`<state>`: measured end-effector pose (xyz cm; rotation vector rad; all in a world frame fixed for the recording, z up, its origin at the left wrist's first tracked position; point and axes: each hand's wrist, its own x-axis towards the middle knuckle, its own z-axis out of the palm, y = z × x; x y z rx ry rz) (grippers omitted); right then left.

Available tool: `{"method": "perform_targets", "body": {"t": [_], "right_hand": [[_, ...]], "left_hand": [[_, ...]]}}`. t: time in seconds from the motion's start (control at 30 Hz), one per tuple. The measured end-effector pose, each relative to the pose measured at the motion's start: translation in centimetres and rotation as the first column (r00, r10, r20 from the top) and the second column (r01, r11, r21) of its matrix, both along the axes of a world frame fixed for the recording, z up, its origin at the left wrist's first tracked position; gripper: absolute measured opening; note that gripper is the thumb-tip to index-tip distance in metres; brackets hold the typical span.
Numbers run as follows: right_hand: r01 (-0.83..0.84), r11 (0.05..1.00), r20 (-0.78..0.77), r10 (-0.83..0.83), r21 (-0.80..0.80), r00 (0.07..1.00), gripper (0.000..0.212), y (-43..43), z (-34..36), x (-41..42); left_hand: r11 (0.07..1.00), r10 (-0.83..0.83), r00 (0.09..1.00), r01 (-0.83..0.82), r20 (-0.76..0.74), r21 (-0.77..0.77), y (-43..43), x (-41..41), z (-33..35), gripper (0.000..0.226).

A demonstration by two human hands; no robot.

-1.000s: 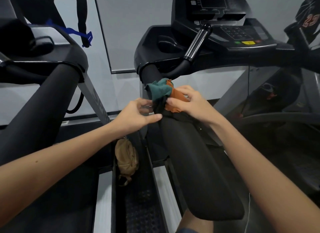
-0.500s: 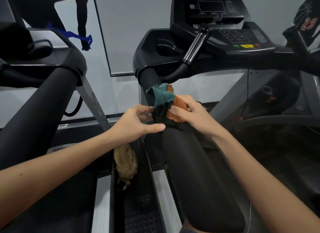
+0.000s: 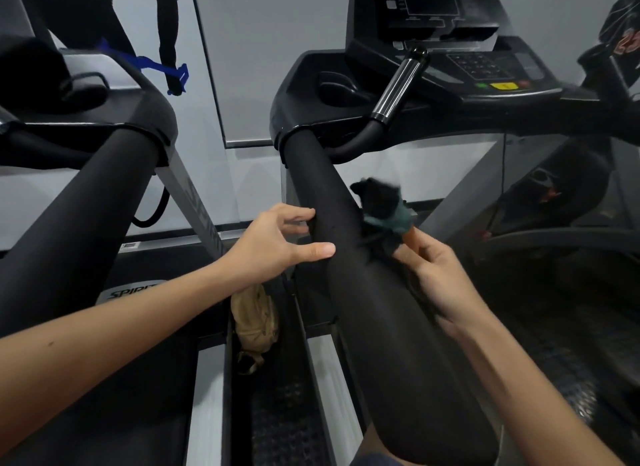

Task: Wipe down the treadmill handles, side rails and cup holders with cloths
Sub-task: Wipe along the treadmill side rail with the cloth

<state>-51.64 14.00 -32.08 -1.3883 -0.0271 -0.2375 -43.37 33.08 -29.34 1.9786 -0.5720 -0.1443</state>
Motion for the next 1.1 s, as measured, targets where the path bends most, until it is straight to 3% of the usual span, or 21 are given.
{"method": "perform_targets", "body": {"t": [0.07, 0.17, 0.27, 0.37, 0.47, 0.7, 0.77, 0.83, 0.87, 0.97, 1.1], "right_hand": [[-0.032, 0.990, 0.096, 0.045, -0.138, 0.994, 0.020, 0.1, 0.9, -0.2], [-0.027, 0.950, 0.035, 0.040, -0.311, 0.999, 0.019, 1.1, 2.4, 1.4], [-0.120, 0.980, -0.081, 0.108, -0.161, 0.991, 0.041, 2.2, 3.2, 2.9], [-0.048, 0.996, -0.193, 0.062, 0.076, 0.979, 0.039, 2.4, 2.5, 3.5], [0.014, 0.986, -0.190, 0.019, 0.167, 0.982, 0.033, 2.1, 1.5, 2.4], [-0.092, 0.961, -0.092, 0.120, 0.261, 0.989, 0.031, 0.1, -1.4, -1.2], [-0.094, 0.971, -0.036, 0.104, 0.220, 0.994, 0.020, -0.4, -1.3, -1.4], [-0.100, 0.988, -0.028, 0.104, 0.118, 0.994, 0.034, -0.5, -0.8, -1.0], [-0.098, 0.991, -0.042, 0.102, 0.089, 0.994, 0.036, -0.2, -0.2, -0.6], [-0.091, 0.985, -0.090, 0.105, 0.149, 0.990, 0.011, 0.9, 1.2, 0.9], [-0.021, 0.981, -0.172, 0.054, 0.192, 0.984, 0.019, 2.0, 1.3, 1.3]], "left_hand": [[1.000, -0.002, 1.000, 0.002, 0.007, 0.004, 0.0, 0.1, -0.1, 0.092], [1.000, -0.015, 1.000, 0.015, 0.005, -0.007, 0.0, 0.1, -0.2, 0.090], [1.000, -0.017, 1.000, 0.017, 0.004, -0.006, -0.1, 0.0, -0.1, 0.085], [1.000, -0.015, 1.000, 0.015, -0.001, 0.005, 0.0, -0.1, -0.1, 0.089], [1.000, -0.016, 1.000, 0.016, -0.007, -0.001, 0.1, -0.2, -0.2, 0.091], [1.000, -0.015, 1.000, 0.015, -0.012, -0.012, 0.0, -0.2, -0.3, 0.087], [1.000, -0.016, 1.000, 0.015, -0.011, -0.012, 0.0, -0.2, -0.3, 0.087], [1.000, -0.017, 1.000, 0.016, -0.009, -0.006, -0.1, -0.2, -0.3, 0.088], [1.000, -0.019, 1.000, 0.019, -0.009, -0.005, -0.1, -0.2, -0.2, 0.088], [1.000, -0.026, 1.000, 0.026, -0.001, -0.002, -0.1, -0.3, -0.1, 0.087], [1.000, -0.027, 1.000, 0.027, 0.008, 0.003, 0.0, -0.4, -0.1, 0.087]]}}
